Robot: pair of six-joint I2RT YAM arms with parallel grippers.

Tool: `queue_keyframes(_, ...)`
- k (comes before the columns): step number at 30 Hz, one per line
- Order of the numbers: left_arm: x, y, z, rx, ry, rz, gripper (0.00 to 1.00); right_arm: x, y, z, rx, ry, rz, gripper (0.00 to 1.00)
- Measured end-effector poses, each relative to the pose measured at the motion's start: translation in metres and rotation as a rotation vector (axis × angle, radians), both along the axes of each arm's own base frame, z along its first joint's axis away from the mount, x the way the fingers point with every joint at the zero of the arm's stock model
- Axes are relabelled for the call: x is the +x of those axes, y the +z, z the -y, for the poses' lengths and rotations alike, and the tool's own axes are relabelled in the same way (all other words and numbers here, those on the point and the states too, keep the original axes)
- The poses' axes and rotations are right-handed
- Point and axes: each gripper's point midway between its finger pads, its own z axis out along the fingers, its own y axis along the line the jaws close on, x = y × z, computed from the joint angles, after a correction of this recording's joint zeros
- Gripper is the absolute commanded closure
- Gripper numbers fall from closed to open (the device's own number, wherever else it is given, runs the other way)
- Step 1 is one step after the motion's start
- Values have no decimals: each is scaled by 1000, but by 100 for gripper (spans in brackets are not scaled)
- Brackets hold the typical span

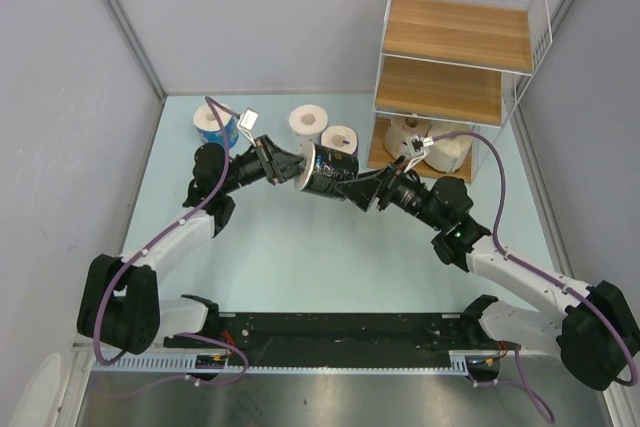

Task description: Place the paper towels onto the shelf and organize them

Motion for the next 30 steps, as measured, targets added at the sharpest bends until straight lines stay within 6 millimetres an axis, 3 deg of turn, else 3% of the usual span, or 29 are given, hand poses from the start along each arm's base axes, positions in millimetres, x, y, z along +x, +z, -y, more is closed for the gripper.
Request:
queue_keyframes(11, -8, 2, 4, -36, -25, -1, 72, -7, 9, -4, 46, 47, -7, 17)
queue_keyframes(30, -16, 9, 23, -102, -75, -4, 70, -9, 16, -6, 108, 71, -38, 43)
